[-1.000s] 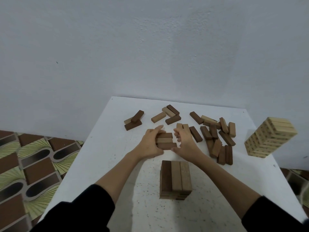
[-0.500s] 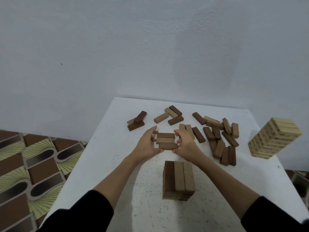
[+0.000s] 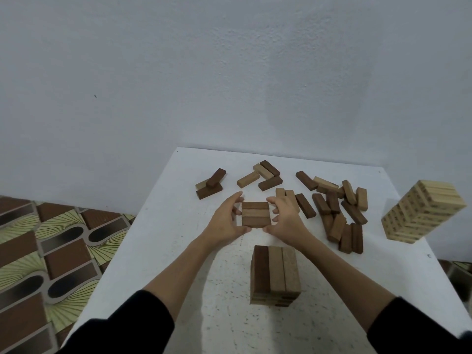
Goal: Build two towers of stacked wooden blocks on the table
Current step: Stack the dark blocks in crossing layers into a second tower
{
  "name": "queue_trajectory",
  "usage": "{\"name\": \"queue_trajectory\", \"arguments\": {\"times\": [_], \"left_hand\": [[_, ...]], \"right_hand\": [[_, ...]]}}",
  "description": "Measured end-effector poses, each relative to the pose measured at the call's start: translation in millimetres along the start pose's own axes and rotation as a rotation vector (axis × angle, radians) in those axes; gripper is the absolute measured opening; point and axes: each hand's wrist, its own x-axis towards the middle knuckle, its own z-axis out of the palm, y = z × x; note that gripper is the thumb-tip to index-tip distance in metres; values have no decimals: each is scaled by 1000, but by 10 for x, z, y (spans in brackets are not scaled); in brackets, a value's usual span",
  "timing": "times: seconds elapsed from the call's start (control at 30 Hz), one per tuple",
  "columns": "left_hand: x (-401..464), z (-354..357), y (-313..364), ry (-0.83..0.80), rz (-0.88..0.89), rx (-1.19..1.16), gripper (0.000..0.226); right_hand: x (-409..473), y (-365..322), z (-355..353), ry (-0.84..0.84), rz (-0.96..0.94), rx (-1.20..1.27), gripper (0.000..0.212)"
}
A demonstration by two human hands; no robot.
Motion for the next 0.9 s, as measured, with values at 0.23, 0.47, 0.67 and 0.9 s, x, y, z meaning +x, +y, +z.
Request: {"name": "queue_trajectory", "arguments": {"times": [0.23, 0.47, 0.67, 0.9], "left_hand": [[12, -7, -4, -8, 5, 17, 87], [31, -20, -6, -27, 10, 50, 90], [51, -47, 38, -52, -9, 59, 92], [-43, -309, 361, -19, 128, -20, 94]], "right_hand": [[33, 0, -45, -72, 28, -19, 77], [118, -2, -109, -215, 35, -112, 87], [182, -15, -139, -278, 35, -182, 86], [47, -309, -547, -192, -47, -6, 82]]}}
